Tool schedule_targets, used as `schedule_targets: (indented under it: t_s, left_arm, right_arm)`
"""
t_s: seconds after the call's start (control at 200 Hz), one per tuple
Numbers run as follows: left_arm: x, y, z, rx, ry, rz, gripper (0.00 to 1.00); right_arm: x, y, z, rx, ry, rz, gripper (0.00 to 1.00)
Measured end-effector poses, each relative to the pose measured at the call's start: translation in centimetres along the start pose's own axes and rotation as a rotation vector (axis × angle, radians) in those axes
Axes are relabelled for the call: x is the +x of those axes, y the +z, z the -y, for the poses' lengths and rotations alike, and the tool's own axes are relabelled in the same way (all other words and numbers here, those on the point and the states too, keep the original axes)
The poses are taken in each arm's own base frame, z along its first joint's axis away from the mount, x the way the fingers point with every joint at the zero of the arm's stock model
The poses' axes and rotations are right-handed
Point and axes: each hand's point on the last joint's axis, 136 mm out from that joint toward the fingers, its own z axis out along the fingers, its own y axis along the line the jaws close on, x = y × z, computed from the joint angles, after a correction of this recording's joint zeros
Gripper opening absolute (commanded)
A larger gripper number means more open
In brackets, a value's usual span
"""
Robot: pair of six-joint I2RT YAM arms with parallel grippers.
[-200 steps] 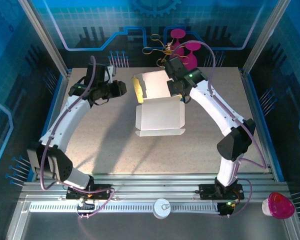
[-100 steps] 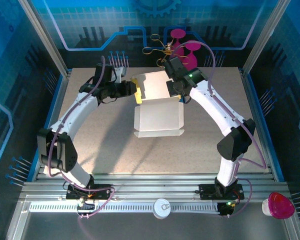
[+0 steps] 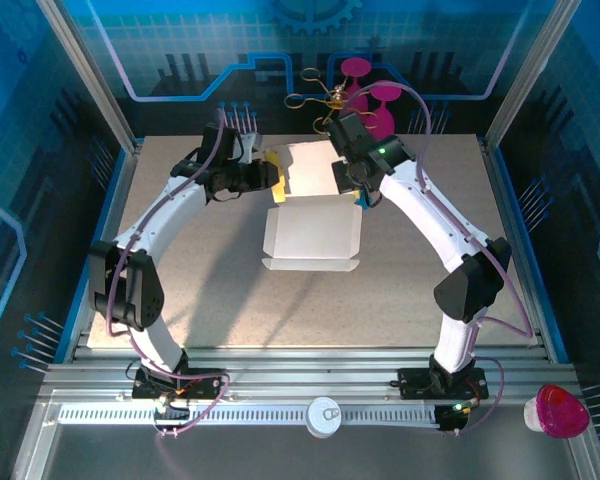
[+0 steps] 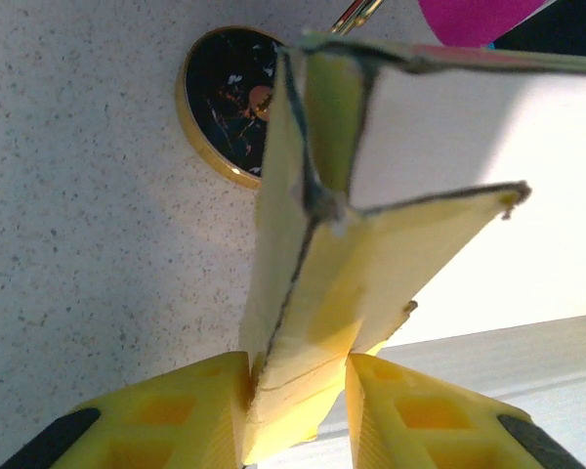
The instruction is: Fold the paper box
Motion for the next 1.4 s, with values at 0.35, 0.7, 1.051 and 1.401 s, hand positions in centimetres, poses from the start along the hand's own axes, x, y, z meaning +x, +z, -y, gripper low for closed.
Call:
schedule_targets:
  t_s: [0.35,0.7,1.051,1.401]
  left_arm:
    - [-0.1,1.2,-0.7,-0.109,0.048,-0.021,0.13]
    - [0.1,1.3,-0.9,-0.136,0.068,-0.023,0.35]
    - [-0.1,1.9,-1.3,-0.149,0.069,-0.028,0.11]
    - [-0.1,1.5,-1.7,-0.233,0.082,-0.024,0.0]
  right_arm:
    - [0.0,0.1,0.3,0.003,0.004,-0.001,0.0]
    - [0.1,0.0,-0.2,-0.023,0.003,-0.007,0.0]
    - [0.1,0.1,-0.3,-0.028,0.004,-0.01,0.0]
    - [0.1,0.1,-0.2,-0.032,0.01,-0.012,0.0]
